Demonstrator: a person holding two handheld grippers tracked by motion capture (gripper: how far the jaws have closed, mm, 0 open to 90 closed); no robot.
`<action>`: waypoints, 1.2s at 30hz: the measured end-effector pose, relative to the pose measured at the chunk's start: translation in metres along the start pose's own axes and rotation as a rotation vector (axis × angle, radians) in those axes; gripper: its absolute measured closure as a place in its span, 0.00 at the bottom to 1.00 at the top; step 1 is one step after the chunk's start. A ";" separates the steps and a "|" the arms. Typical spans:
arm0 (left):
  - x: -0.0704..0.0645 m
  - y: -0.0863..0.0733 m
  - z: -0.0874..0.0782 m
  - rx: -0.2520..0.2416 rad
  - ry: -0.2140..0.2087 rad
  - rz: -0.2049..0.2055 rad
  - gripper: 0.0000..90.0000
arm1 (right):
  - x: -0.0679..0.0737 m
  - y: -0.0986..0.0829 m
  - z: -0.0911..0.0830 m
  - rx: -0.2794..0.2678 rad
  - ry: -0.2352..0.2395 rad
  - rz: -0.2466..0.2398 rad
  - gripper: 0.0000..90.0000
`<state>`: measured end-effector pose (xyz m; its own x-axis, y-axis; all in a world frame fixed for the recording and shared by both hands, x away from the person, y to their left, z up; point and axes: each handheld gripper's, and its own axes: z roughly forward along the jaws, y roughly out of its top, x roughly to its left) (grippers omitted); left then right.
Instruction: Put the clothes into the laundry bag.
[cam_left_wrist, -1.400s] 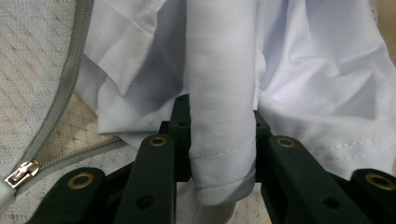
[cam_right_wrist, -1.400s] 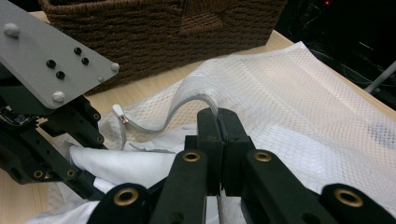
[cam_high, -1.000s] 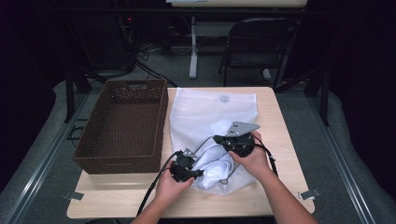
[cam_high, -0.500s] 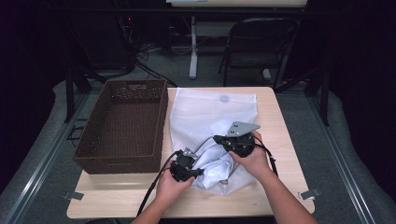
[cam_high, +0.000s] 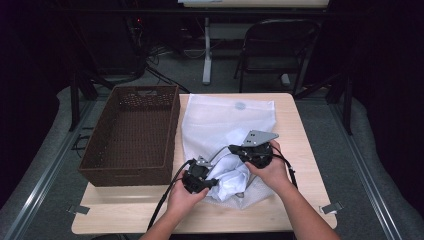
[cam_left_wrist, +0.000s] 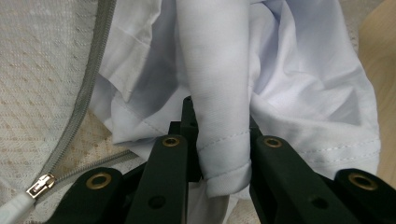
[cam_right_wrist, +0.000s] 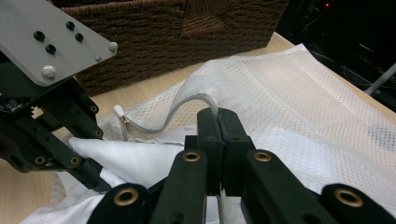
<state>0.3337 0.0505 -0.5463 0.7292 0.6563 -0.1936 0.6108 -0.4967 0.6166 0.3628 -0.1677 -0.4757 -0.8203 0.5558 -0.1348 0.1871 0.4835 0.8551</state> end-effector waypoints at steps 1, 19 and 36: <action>0.000 0.000 0.000 0.000 0.000 0.001 0.90 | 0.000 0.000 0.000 -0.001 0.001 0.001 0.99; 0.001 0.018 -0.010 -0.026 0.008 0.006 0.90 | 0.001 0.001 -0.001 -0.005 0.001 0.003 0.99; 0.002 0.032 -0.008 -0.029 0.001 -0.015 0.90 | 0.001 0.001 -0.001 -0.007 0.002 0.003 0.99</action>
<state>0.3519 0.0401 -0.5212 0.7198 0.6640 -0.2026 0.6124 -0.4700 0.6356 0.3616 -0.1679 -0.4744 -0.8208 0.5560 -0.1313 0.1858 0.4771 0.8590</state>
